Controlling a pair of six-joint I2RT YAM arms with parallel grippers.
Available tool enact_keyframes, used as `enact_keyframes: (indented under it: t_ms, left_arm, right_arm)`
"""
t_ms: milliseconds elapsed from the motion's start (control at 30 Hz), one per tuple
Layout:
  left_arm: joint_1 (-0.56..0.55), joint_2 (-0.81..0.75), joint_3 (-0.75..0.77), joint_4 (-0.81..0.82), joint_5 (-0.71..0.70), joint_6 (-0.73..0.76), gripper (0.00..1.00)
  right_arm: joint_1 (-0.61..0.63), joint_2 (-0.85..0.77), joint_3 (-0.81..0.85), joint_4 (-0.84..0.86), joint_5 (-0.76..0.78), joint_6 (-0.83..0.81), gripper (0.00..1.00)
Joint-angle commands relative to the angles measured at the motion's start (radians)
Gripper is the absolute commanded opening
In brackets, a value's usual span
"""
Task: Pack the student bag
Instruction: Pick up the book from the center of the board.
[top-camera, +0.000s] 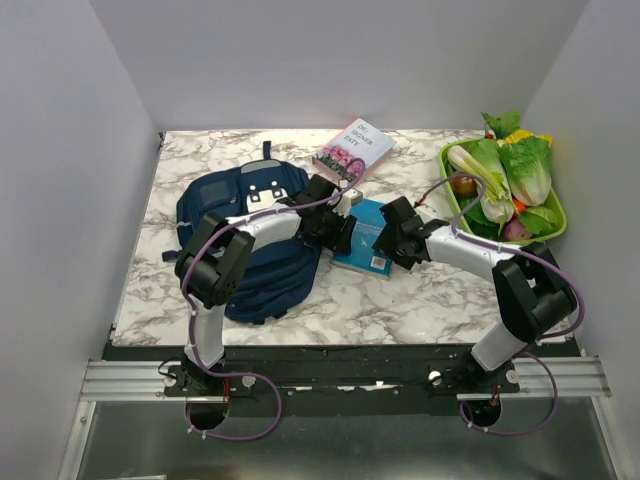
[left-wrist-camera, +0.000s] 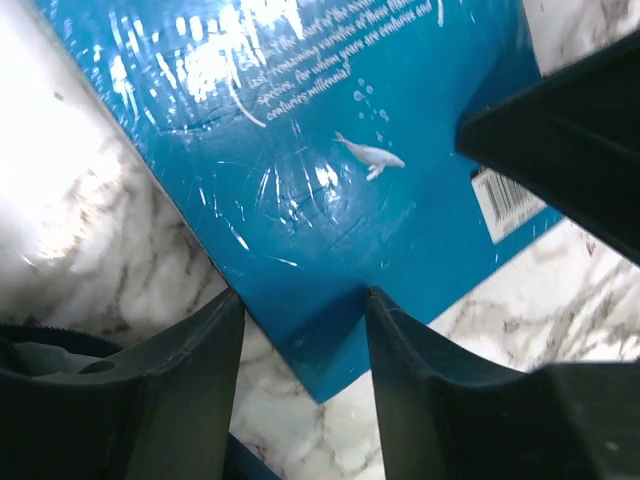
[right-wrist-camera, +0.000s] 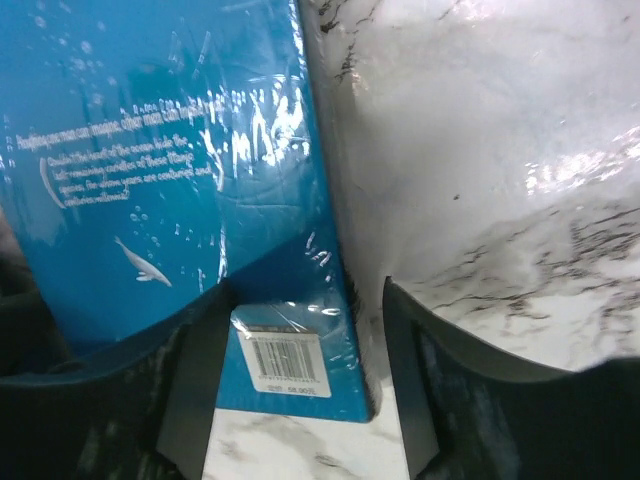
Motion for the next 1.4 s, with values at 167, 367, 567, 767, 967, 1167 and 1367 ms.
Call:
enact_keyframes:
  t_ms: [167, 367, 567, 767, 967, 1167, 1367]
  left_arm:
    - [-0.025, -0.092, 0.010, -0.100, 0.057, 0.054, 0.53]
    - [0.005, -0.023, 0.133, -0.122, 0.052, 0.045, 0.99]
    - [0.032, 0.049, 0.187, -0.105, 0.032, 0.017, 0.99]
    - [0.033, 0.084, 0.167, -0.088, 0.043, -0.005, 0.95]
    - [0.032, 0.100, 0.150, -0.064, 0.047, -0.009, 0.65]
    - [0.027, 0.121, 0.159, -0.053, 0.012, -0.005, 0.16]
    - [0.021, 0.153, 0.173, -0.059, 0.018, -0.008, 0.01]
  right_arm:
    - [-0.084, -0.008, -0.026, 0.021, -0.073, -0.125, 0.89]
    - [-0.187, 0.011, -0.007, 0.165, -0.185, -0.241, 0.88]
    - [-0.233, 0.045, -0.021, 0.332, -0.376, -0.313, 0.86]
    - [-0.256, 0.084, -0.041, 0.369, -0.455, -0.306, 0.83]
    - [-0.268, 0.068, -0.101, 0.380, -0.441, -0.281, 0.81]
    - [-0.268, 0.100, -0.138, 0.435, -0.478, -0.244, 0.79]
    - [-0.268, 0.081, -0.210, 0.619, -0.616, -0.223, 0.77]
